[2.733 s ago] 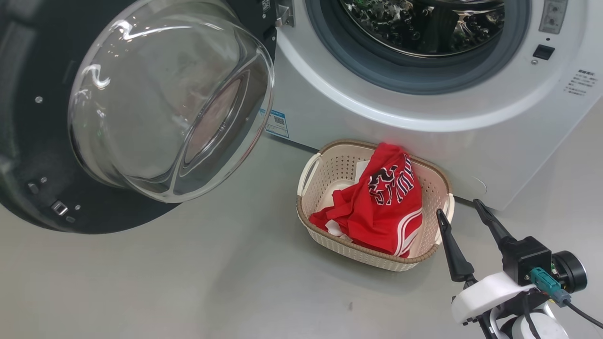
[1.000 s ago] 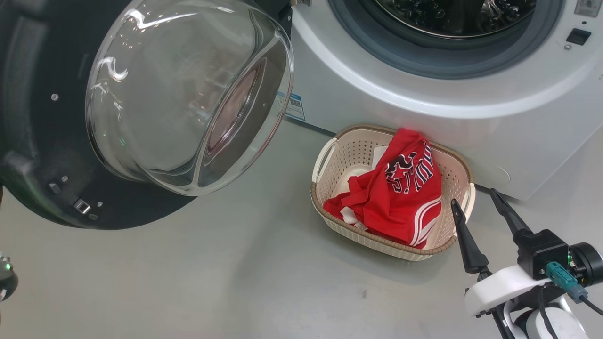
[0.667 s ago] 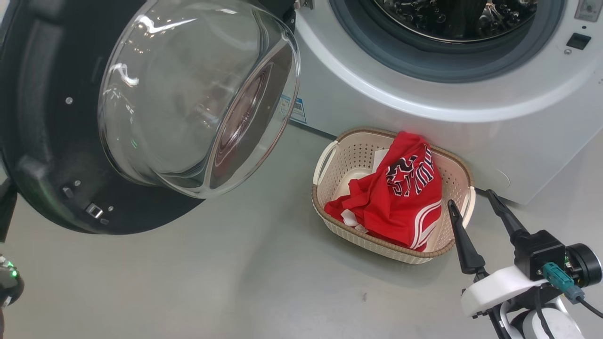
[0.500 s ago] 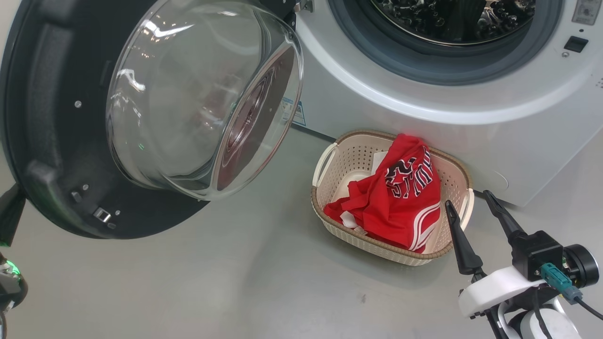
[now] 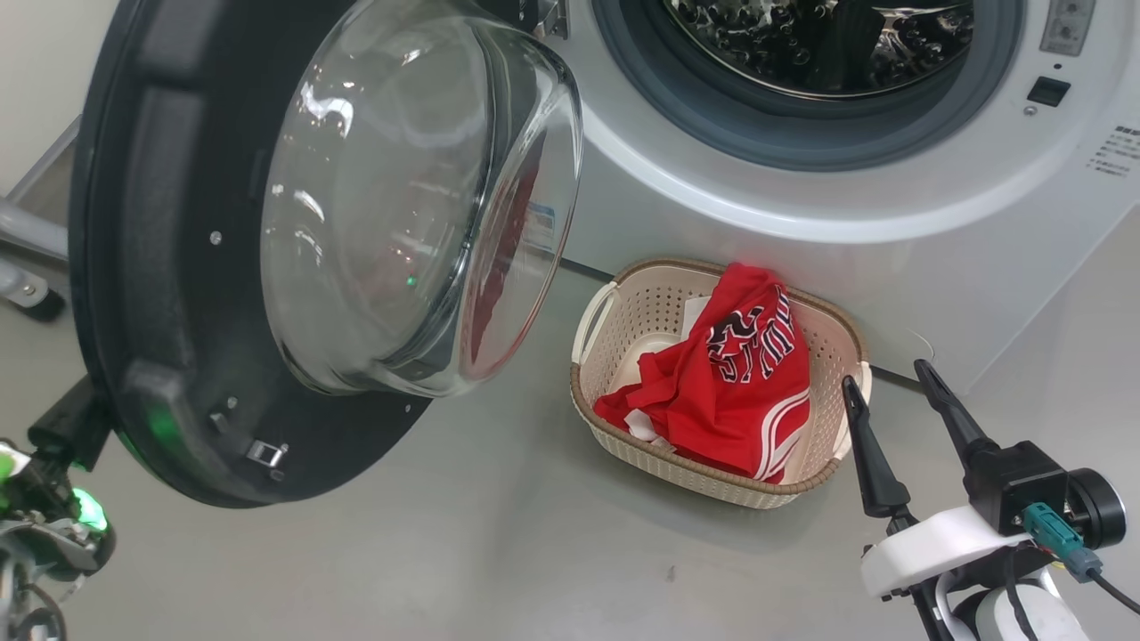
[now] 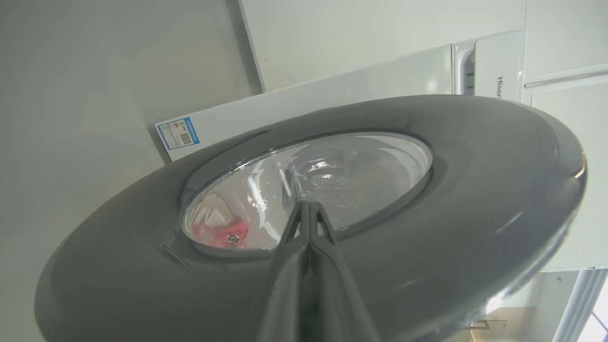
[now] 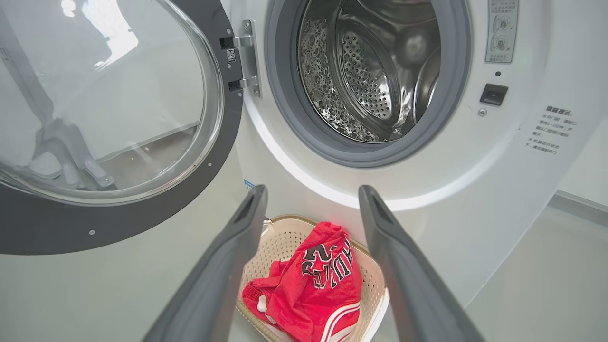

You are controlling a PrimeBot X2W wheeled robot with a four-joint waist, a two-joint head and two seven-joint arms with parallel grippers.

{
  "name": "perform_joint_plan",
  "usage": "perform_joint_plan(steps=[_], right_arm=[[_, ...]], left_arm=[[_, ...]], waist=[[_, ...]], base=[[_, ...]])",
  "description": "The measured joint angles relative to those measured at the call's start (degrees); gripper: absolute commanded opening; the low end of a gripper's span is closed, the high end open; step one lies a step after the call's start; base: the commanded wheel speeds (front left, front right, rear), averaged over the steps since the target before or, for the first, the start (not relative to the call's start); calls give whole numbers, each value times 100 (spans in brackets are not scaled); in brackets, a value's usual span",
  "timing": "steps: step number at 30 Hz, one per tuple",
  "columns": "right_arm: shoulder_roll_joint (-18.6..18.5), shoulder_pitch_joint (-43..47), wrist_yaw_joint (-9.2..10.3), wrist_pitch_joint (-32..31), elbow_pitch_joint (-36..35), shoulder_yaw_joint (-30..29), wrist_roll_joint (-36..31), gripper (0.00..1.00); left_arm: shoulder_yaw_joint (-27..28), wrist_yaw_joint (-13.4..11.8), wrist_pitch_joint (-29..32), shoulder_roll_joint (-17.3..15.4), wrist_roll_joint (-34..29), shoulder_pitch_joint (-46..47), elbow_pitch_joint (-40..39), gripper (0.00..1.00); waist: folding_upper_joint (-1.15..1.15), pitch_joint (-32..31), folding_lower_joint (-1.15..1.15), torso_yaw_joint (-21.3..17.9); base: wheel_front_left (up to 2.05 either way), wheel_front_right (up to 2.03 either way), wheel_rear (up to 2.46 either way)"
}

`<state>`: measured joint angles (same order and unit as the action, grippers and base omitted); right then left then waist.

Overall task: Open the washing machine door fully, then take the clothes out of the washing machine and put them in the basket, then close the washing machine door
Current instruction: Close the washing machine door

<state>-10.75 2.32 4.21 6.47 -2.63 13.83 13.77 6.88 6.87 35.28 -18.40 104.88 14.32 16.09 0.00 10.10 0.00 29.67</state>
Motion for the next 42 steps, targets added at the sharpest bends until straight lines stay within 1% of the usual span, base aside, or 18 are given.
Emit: perform_joint_plan(steps=[5,12,14,16,23,31,42], right_arm=[[5,0,5,51,20,-79,18,100],[51,-10,8,144,63,-80,20,100],[64,-23,9,166,99,-80,24,100],[76,-52,53,192,124,-84,25,100],[147,-94,55,244,196,-79,33,100],[238,-194,55,302,242,-53,70,100],[296,-302,55,422,388,-58,85,100]], left_arm=[[-85,0,81,182,-1,-191,-358,0],[24,0,156,276,1,-567,-789,0],[14,0,210,315,0,-669,-953,0],[18,0,248,367,1,-766,-1084,0],[-8,0,360,463,-1,-1081,-1475,0],[15,0,444,502,-19,-1385,-1895,0],[0,0,509,617,-59,-1581,-2312,0]], waist=[[0,-33,0,-52],[0,-65,0,-193],[0,-76,0,-247],[0,-87,0,-307],[0,-123,0,-548],[0,-117,0,-922],[0,-33,0,-1592]], base=[[0,0,0],[0,0,0],[0,0,0],[0,0,0],[0,0,0],[0,0,0],[0,0,0]])
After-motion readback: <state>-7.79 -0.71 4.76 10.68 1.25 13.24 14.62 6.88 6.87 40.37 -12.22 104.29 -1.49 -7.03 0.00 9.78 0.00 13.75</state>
